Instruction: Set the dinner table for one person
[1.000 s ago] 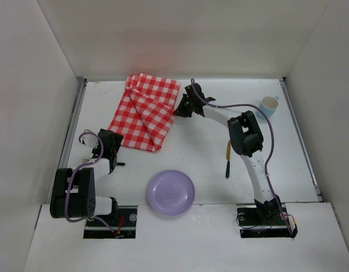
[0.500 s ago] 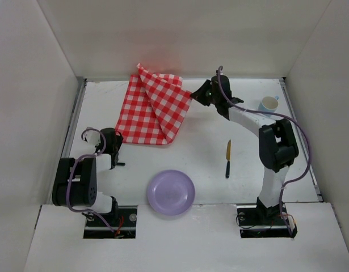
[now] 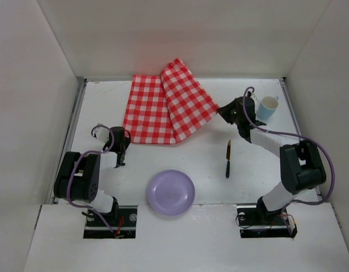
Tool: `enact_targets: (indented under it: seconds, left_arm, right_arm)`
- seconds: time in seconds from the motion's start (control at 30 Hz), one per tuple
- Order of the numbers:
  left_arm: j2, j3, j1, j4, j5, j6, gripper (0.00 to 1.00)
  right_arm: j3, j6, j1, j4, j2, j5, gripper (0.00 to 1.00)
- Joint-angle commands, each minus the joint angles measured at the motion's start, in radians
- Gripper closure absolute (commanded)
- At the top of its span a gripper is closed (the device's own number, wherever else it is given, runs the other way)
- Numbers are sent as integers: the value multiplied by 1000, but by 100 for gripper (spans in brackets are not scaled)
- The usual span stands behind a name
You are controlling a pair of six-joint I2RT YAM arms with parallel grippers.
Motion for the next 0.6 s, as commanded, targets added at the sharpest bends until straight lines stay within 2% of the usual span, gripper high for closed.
enact_targets:
  seconds: [0.0,0.27,0.57]
  left_arm:
    - [-21,11,-3,5,-32,19,94]
    - [-97,-28,-14,-30,-24,22,94]
    - [-277,-110,-22,-165,-35,49,95]
  right_arm:
    - [-129,39,-9,85,-116,142,86]
    - [-375,28,-14,33,-299,274,87]
    - [-479,2,-11,-17,-321,280,87]
